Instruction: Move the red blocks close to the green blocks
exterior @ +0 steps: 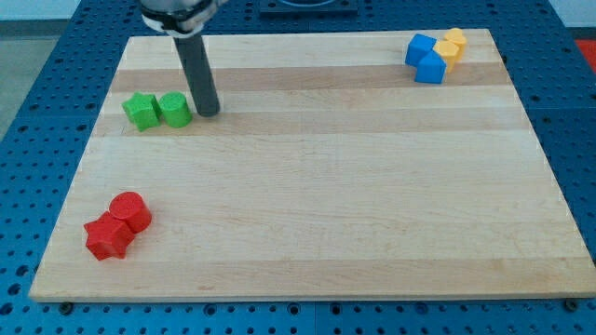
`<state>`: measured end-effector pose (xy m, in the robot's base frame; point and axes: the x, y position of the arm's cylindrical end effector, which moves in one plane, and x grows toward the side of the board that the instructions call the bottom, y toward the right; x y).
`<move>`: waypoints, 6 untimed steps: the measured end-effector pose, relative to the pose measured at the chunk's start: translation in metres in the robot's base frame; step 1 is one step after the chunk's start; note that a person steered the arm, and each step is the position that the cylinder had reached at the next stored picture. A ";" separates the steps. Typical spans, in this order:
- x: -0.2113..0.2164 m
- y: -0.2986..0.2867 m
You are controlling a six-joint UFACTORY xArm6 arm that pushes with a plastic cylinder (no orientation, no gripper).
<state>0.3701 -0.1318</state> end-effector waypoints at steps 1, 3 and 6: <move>0.033 0.020; 0.131 0.025; 0.249 0.004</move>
<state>0.6188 -0.1279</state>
